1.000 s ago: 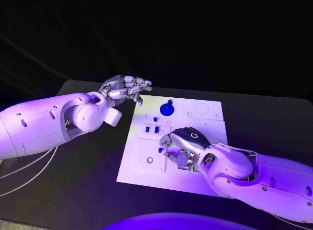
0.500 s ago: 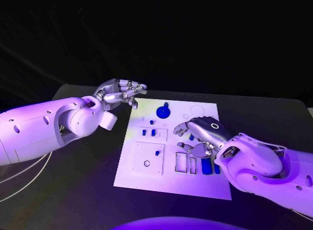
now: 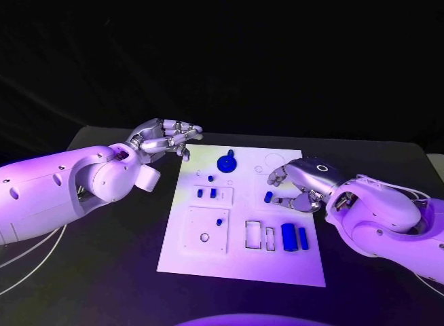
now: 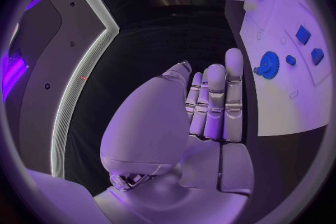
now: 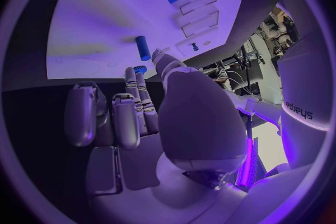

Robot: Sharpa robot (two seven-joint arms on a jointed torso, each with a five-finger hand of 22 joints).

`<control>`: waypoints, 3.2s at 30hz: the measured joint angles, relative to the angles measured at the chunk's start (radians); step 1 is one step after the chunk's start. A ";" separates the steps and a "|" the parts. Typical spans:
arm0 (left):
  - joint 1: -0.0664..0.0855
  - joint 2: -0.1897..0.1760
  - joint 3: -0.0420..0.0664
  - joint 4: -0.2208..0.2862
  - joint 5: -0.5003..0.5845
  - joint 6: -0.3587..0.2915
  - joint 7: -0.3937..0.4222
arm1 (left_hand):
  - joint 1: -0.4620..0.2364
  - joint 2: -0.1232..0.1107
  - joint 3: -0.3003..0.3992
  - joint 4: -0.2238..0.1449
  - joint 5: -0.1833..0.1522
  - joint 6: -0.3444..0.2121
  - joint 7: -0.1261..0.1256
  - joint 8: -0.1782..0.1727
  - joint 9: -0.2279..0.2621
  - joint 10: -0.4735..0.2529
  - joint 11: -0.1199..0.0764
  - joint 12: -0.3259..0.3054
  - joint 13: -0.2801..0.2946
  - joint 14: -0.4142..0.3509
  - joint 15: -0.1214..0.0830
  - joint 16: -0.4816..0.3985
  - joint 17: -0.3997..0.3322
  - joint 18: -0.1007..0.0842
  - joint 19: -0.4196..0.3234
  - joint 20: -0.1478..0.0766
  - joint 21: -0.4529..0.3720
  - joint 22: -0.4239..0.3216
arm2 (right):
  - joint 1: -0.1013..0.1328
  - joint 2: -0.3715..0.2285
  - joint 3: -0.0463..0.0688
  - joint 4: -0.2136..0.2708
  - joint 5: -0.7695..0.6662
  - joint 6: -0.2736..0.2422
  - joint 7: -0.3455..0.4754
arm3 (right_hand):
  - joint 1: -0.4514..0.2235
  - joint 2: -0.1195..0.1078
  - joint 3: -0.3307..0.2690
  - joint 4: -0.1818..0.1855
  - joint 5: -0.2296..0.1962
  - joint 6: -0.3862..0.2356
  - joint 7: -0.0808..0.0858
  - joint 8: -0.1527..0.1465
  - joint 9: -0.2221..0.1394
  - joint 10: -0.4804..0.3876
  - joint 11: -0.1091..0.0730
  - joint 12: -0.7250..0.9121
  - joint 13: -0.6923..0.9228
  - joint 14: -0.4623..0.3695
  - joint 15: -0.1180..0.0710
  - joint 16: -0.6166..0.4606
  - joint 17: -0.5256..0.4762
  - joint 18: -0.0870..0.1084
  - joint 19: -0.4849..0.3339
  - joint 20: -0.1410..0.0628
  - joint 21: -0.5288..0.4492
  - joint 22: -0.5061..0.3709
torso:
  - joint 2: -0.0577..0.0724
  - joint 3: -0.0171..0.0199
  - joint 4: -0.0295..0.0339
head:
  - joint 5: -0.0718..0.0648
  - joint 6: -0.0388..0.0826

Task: Assemble the parts on the task board

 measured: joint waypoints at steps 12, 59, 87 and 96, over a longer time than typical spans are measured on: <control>0.000 0.000 0.000 0.000 0.000 0.002 0.000 | 0.000 0.000 0.000 0.000 0.000 0.000 0.000 0.000 0.000 0.000 0.000 0.000 0.000 0.000 0.000 0.000 0.000 0.000 0.000 0.000 0.000 0.000 | -0.004 0.033 -0.006 -0.044 0.006 0.071 0.001 | 0.038 0.020 -0.001 0.015 0.000 0.005 -0.005 0.000 -0.003 0.000 0.000 0.020 -0.009 0.000 0.000 0.000 0.007 0.000 0.000 0.000 -0.003 0.000 | 0.001 -0.0002 0.0028 | -0.009 0.001; 0.000 0.002 0.000 -0.003 -0.001 0.006 -0.003 | -0.004 -0.004 0.008 0.000 0.000 0.000 0.000 0.004 0.000 0.000 0.000 0.004 0.000 0.000 0.000 0.000 -0.002 0.000 -0.004 0.004 0.000 -0.001 | -0.016 0.070 -0.007 -0.065 0.000 0.039 -0.002 | 0.079 0.068 0.228 -0.024 -0.060 0.146 -0.034 0.057 0.017 0.204 -0.057 0.081 -0.005 0.000 -0.040 0.010 0.019 0.000 0.002 -0.031 0.117 -0.001 | 0.000 0.0001 0.0012 | -0.014 -0.010; -0.001 0.026 -0.002 -0.019 -0.001 0.011 -0.005 | -0.004 -0.004 0.012 -0.004 0.000 0.000 0.000 0.004 0.000 0.000 0.000 0.004 0.000 0.000 0.000 0.000 -0.002 0.000 -0.004 0.004 0.000 -0.001 | -0.035 0.174 0.002 0.077 0.074 -0.089 0.029 | 0.068 0.059 0.232 -0.039 -0.057 0.145 -0.035 0.058 0.017 0.206 -0.052 0.068 -0.004 0.000 -0.040 0.010 0.018 0.000 0.002 -0.031 0.125 0.000 | -0.002 -0.0007 0.0006 | 0.015 -0.012; -0.002 0.034 -0.002 -0.022 -0.001 0.012 -0.004 | -0.004 -0.004 0.015 -0.001 0.000 0.000 0.000 0.003 -0.001 0.000 0.000 0.008 0.000 0.000 0.000 0.000 -0.003 0.000 -0.004 0.004 0.000 -0.002 | -0.102 0.269 -0.006 0.016 0.094 -0.092 0.057 | 0.068 0.059 0.235 -0.042 -0.052 0.139 -0.034 0.059 0.017 0.206 -0.052 0.068 -0.005 0.000 -0.040 0.010 0.018 0.000 0.002 -0.031 0.125 0.000 | 0.000 -0.0023 0.0028 | 0.028 -0.015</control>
